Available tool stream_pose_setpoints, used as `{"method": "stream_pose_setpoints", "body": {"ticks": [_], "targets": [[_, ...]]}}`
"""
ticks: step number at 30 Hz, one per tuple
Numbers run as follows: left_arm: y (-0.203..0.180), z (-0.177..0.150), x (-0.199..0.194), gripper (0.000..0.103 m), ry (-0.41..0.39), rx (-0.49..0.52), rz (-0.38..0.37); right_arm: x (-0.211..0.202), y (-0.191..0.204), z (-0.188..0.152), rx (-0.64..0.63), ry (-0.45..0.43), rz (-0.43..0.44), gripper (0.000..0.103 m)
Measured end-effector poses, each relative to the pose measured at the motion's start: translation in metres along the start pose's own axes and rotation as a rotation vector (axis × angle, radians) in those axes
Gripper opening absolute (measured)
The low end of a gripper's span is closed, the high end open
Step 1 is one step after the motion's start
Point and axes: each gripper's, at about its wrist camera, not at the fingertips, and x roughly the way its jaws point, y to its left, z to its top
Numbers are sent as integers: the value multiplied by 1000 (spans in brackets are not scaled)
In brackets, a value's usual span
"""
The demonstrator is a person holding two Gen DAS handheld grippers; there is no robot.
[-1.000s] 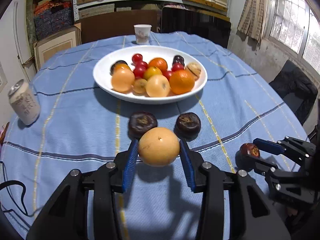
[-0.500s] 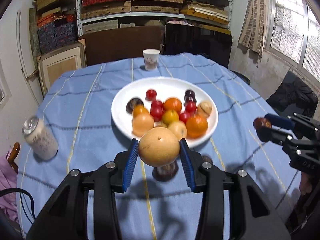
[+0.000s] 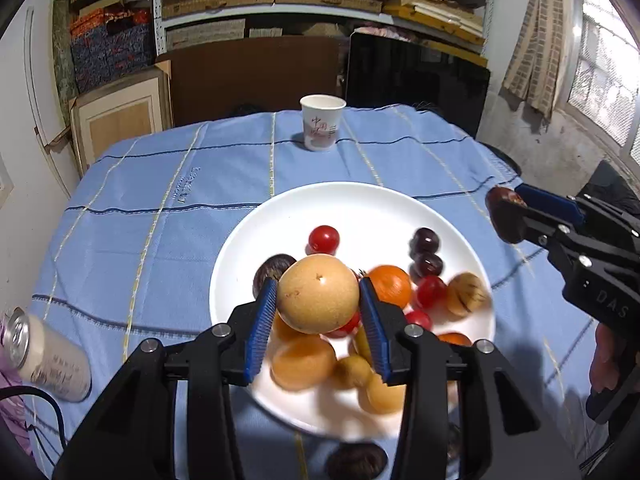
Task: Organize fruits
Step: 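Lower the mangosteen and pale orange fruit onto the plate and open both grippers, then grasp a dark mangosteen with the left gripper while the right grasps another mangosteen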
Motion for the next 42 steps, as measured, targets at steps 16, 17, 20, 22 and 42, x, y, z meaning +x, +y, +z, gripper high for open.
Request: {"method": "stream_pose_setpoints", "body": {"ticks": [16, 17, 20, 22, 42], "targets": [[17, 16, 24, 80, -45, -59, 16, 54, 2, 13, -11, 36, 4, 60], [19, 15, 17, 80, -47, -73, -1, 48, 1, 11, 1, 33, 8, 60], [20, 3, -3, 80, -44, -77, -30, 23, 1, 0, 8, 20, 24, 60], [15, -12, -21, 82, -46, -43, -33, -2, 6, -16, 5, 15, 31, 60], [-25, -123, -5, 87, 104, 138, 61, -74, 37, -152, 58, -2, 35, 62]]}}
